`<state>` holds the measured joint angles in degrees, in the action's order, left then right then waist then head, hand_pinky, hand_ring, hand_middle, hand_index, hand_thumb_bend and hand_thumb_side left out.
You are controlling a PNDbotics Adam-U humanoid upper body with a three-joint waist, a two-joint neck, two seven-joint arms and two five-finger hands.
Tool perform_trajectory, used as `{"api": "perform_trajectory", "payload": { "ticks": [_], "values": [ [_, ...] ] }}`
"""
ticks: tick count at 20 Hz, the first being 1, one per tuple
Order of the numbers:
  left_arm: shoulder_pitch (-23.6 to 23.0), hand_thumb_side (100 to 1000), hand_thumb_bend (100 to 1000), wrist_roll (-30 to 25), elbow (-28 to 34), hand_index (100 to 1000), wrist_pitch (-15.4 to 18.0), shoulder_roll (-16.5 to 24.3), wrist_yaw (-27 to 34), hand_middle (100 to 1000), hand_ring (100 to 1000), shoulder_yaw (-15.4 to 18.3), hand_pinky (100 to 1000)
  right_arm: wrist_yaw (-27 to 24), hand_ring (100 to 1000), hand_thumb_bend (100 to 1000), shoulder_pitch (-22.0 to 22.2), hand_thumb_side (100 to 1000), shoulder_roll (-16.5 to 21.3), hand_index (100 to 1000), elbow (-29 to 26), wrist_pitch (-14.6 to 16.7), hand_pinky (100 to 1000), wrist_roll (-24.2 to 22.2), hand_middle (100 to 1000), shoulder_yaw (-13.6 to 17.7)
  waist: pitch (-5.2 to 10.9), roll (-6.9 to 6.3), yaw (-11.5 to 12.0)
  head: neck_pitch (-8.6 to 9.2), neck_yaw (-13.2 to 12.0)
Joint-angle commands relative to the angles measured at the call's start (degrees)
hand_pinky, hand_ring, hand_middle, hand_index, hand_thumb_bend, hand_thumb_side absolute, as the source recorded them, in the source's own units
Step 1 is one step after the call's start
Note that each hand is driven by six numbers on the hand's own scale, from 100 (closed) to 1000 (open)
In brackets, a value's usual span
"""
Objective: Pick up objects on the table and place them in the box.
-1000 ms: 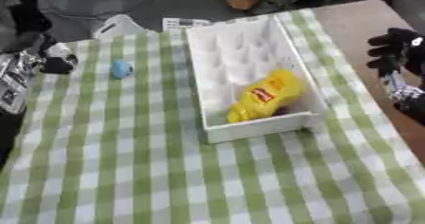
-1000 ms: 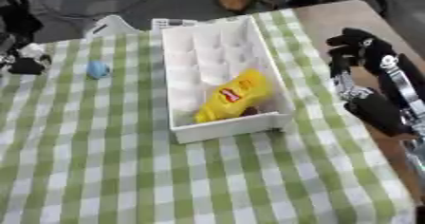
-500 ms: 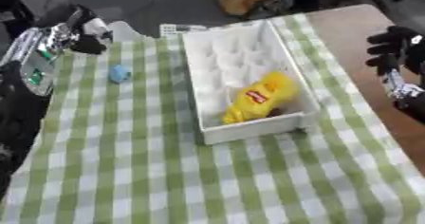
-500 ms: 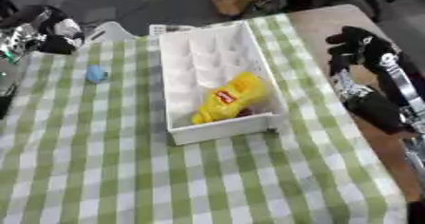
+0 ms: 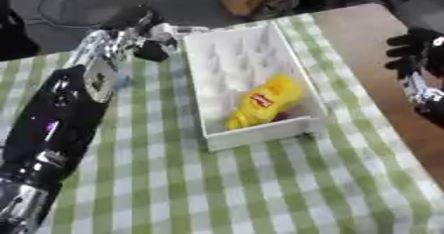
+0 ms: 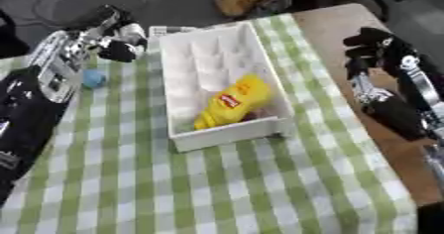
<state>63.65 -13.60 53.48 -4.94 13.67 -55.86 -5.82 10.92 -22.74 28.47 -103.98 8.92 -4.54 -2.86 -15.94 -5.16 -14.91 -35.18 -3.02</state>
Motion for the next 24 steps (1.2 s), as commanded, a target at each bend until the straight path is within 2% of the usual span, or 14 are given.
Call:
{"api": "perform_trajectory", "payload": {
  "ticks": [1, 14, 20, 22, 23, 24],
  "values": [
    [1.3, 285, 149, 1.0, 0.9, 536, 1.4, -1.2, -0.5, 469, 690, -1.0, 717, -0.6, 793, 117, -0.8, 545, 0.6, 954, -0.6, 0.1, 738, -0.3, 782, 0.2, 2.13, -0.55, -0.2, 0.64, -0.3],
    [0.3, 342, 191, 3.2, 1.8, 553, 8.2, -4.1, 0.0, 488, 708, -4.6, 729, -0.7, 793, 111, -0.9, 547, 0.4, 955, -0.6, 0.2, 739, -0.5, 782, 0.2, 1.94, -0.67, -0.6, 0.87, 0.0],
    [-0.7, 378, 228, 1.4, 1.9, 564, 11.2, -5.3, -1.2, 499, 718, -6.7, 734, -0.7, 793, 108, -1.0, 546, 0.3, 955, -0.6, 0.2, 739, -0.5, 783, 0.2, 1.96, -0.42, -0.5, 0.99, 0.0],
    [-1.0, 519, 424, 0.2, 1.6, 669, 12.1, -5.5, -1.6, 608, 756, -7.3, 751, -0.8, 793, 106, -1.0, 546, 0.3, 955, -0.6, 0.2, 740, -0.5, 783, 0.3, 2.03, -0.34, -0.5, 1.0, 0.0],
    [-1.2, 519, 424, -0.6, 1.5, 669, 12.7, -5.5, -1.9, 608, 756, -7.4, 751, -0.8, 793, 106, -1.0, 546, 0.3, 955, -0.6, 0.2, 740, -0.5, 783, 0.3, 2.06, -0.3, -0.4, 1.01, 0.0],
    [-1.3, 572, 499, -1.2, 1.4, 708, 13.1, -5.5, -2.2, 657, 772, -7.6, 760, -0.8, 793, 106, -0.9, 546, 0.3, 955, -0.6, 0.2, 740, -0.5, 783, 0.3, 2.09, -0.28, -0.4, 1.0, 0.1]
  ]
}}
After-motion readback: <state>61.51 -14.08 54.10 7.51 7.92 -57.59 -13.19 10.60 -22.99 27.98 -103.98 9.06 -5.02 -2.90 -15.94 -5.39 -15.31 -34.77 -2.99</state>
